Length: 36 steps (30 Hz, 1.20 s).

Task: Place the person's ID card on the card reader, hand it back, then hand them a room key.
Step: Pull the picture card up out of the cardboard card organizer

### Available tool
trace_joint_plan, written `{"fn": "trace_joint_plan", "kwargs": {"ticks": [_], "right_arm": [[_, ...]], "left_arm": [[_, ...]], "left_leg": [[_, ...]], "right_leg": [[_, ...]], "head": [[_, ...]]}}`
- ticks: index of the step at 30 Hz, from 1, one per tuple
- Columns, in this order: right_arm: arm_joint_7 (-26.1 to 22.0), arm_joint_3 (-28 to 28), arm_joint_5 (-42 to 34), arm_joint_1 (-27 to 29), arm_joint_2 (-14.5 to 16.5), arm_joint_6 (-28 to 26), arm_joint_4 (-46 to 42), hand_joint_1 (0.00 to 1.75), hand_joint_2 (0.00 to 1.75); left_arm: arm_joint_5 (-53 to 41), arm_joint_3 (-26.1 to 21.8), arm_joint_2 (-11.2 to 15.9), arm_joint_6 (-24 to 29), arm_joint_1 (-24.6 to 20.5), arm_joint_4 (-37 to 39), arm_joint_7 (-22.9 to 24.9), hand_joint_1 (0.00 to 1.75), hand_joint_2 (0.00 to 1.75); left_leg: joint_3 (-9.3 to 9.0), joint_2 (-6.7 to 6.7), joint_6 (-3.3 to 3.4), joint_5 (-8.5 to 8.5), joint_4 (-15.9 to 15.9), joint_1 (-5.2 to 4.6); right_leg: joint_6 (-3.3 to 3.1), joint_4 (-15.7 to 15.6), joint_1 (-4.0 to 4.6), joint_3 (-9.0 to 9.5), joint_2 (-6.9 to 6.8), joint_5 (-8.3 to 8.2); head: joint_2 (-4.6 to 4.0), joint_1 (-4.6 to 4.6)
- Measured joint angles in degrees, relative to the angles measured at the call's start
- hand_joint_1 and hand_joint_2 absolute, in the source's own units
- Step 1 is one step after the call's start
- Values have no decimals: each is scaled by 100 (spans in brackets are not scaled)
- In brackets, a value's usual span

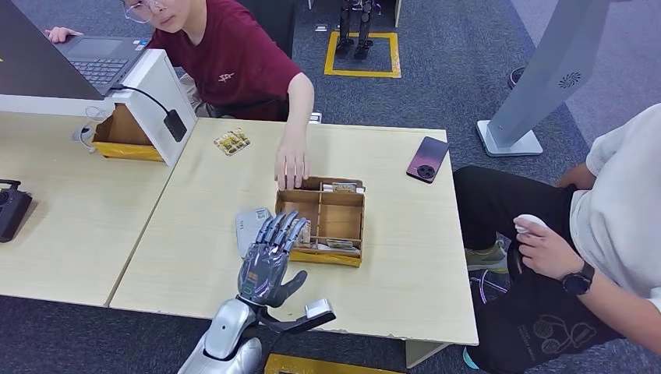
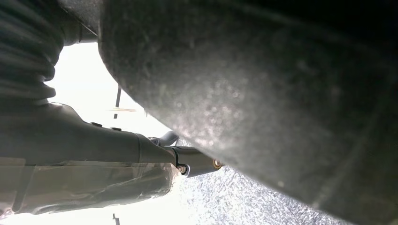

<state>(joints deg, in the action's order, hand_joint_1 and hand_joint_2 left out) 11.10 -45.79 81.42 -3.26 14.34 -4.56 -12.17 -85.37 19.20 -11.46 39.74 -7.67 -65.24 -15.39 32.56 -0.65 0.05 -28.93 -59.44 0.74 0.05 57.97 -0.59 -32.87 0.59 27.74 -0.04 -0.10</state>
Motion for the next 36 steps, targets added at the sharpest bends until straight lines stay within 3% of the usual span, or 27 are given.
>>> {"fn": "trace_joint_plan", "kwargs": {"ticks": [16,36], "right_arm": [[3,0,-16,0,2,-10,0,0,175],[14,0,-39,-1,2,-29,0,0,175]], "left_arm": [[-30,83,-188,0,107,75,-303,0,175],[114,864,-207,0,218,109,-434,0,175]], "left_leg": [[0,0,0,0,0,0],[-1,0,0,0,0,0]], "right_leg": [[0,0,0,0,-1,0],[0,0,0,1,-1,0]], "head": [[1,-1],[1,0]]}}
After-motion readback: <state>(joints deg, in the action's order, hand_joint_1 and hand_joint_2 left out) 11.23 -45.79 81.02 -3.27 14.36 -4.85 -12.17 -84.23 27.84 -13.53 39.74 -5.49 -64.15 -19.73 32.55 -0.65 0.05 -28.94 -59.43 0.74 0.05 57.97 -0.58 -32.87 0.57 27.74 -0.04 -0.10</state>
